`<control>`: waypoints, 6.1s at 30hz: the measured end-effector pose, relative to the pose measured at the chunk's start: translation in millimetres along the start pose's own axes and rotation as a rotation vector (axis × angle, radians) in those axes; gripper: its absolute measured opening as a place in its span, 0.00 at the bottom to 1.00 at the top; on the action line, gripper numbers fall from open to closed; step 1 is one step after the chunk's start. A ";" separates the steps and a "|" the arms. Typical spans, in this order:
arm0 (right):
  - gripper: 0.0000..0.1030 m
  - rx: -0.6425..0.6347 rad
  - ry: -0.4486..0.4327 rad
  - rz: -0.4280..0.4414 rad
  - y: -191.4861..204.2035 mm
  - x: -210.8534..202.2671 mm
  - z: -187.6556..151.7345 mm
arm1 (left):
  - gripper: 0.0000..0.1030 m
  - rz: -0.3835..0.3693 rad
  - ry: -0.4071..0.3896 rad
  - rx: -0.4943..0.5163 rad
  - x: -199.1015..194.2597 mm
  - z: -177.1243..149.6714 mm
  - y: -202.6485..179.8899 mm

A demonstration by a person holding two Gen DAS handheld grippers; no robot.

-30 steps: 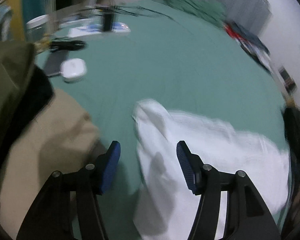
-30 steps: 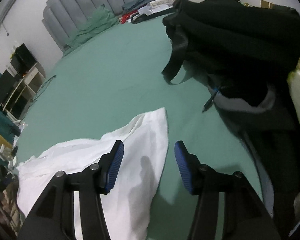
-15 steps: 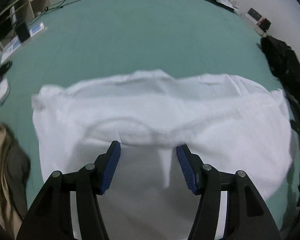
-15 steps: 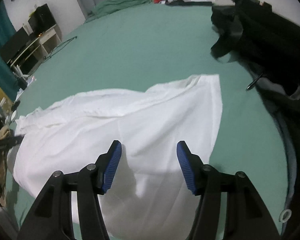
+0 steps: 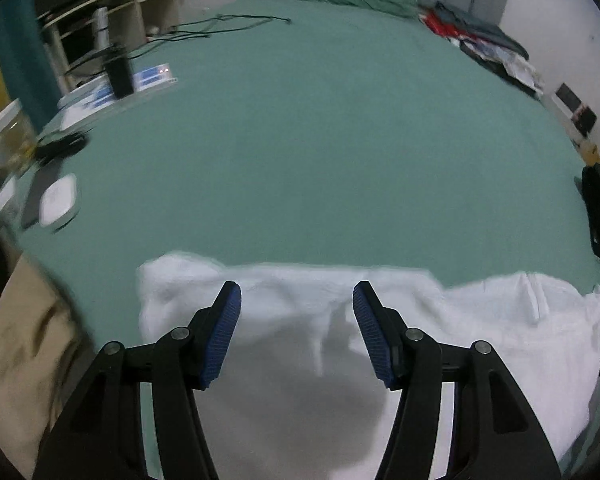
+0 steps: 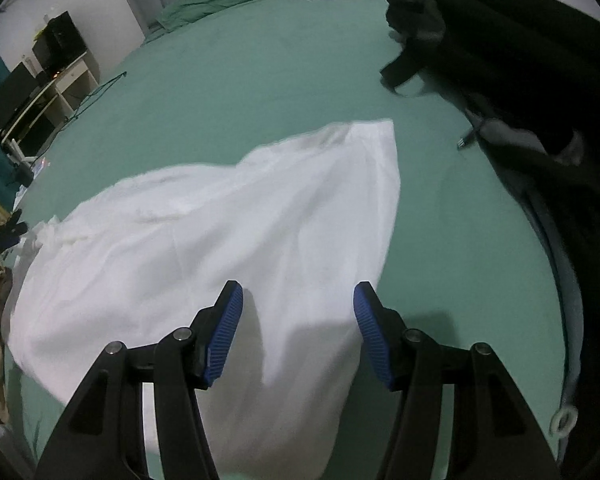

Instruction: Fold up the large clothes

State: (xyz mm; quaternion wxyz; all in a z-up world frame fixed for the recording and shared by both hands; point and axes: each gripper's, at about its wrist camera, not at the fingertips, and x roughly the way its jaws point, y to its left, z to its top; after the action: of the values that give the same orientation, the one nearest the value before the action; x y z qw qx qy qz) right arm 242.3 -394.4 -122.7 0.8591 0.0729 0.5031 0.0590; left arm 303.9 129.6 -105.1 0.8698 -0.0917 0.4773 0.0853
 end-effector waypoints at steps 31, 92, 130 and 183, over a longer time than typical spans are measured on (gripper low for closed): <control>0.09 -0.012 -0.086 0.068 22.0 -63.7 -101.2 | 0.07 -0.053 0.036 -0.013 -86.8 -155.2 42.0; 0.37 -0.326 -0.057 0.078 115.2 -9.1 -16.3 | 0.43 0.111 -0.116 -0.080 -144.5 -129.0 14.0; 0.42 -0.237 0.002 0.033 61.2 -33.3 -49.4 | 0.43 0.160 0.104 -0.062 -118.1 -150.5 98.9; 0.42 -0.139 0.006 0.072 35.7 -64.4 -121.4 | 0.08 0.110 0.153 0.129 -102.8 -216.7 74.9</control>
State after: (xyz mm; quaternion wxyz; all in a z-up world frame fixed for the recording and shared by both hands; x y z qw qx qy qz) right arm 103.9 -362.6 -119.7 0.8579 0.0308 0.4976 0.1247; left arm 55.3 143.6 -138.3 0.8288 -0.0156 0.5512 0.0949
